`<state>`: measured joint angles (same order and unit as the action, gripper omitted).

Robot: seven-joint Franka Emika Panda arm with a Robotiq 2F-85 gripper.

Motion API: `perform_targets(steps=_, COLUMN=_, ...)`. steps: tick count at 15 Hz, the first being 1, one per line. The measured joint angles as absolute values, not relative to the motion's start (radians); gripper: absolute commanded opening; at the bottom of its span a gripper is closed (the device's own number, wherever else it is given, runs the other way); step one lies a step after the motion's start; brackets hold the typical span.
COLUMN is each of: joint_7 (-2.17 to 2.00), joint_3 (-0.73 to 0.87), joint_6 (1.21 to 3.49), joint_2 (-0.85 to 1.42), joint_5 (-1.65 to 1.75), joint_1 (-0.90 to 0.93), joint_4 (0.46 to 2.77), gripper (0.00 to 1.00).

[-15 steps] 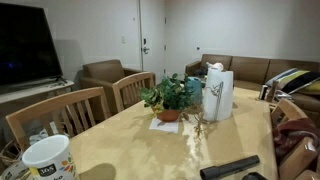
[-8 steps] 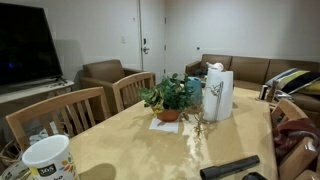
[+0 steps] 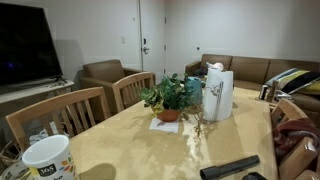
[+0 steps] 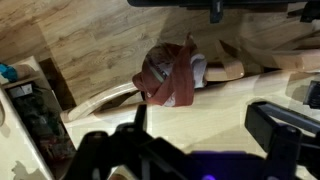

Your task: Move the grey gadget to the right

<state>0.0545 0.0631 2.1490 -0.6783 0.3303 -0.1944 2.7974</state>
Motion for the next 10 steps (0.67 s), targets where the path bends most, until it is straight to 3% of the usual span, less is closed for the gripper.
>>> perform_targets(steps=10, joint_7=0.095, joint_3=0.019, joint_6=2.150, joint_2=-0.680, joint_5=0.379, joint_1=-0.135, joint_4=2.790, gripper=1.00)
